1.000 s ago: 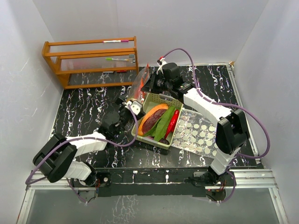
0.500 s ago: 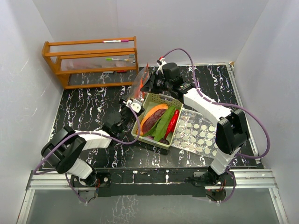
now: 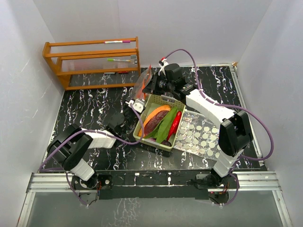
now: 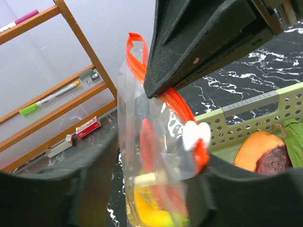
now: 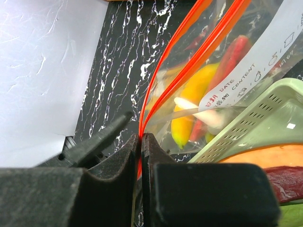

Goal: Place the food in the zip-top bag and seal the zipper
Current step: Zip the zipper food storage bag at the center of the board.

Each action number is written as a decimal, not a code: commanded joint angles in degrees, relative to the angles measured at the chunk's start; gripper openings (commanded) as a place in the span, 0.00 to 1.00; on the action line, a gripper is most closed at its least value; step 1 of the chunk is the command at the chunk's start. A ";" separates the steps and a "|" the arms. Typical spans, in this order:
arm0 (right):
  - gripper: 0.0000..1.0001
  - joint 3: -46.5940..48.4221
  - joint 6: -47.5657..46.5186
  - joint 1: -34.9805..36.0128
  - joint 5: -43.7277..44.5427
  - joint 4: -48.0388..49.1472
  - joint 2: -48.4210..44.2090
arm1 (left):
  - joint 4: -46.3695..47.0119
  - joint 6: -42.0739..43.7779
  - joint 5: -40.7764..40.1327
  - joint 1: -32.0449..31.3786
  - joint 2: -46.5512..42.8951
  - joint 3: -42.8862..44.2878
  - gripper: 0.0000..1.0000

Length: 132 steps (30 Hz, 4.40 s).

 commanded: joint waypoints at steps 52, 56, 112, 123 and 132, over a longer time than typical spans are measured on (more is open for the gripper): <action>0.55 0.68 -58.90 4.00 -31.88 13.01 -15.62 | -104.67 -10.03 54.24 20.83 -23.78 43.65 0.00; 0.53 3.45 -59.82 6.58 -31.94 11.42 -12.81 | -104.16 -10.01 54.10 20.91 -23.52 43.56 0.00; 0.08 6.47 -57.14 6.80 -28.69 7.06 -5.67 | -104.67 -9.94 52.08 20.82 -27.09 45.93 0.00; 0.08 5.96 -57.39 6.09 -31.88 6.74 -6.77 | -102.78 -9.38 50.20 20.82 -27.97 44.61 0.00; 0.08 8.46 -55.78 6.00 -38.42 6.06 -6.08 | -97.06 -7.36 48.16 20.87 -27.73 38.66 0.06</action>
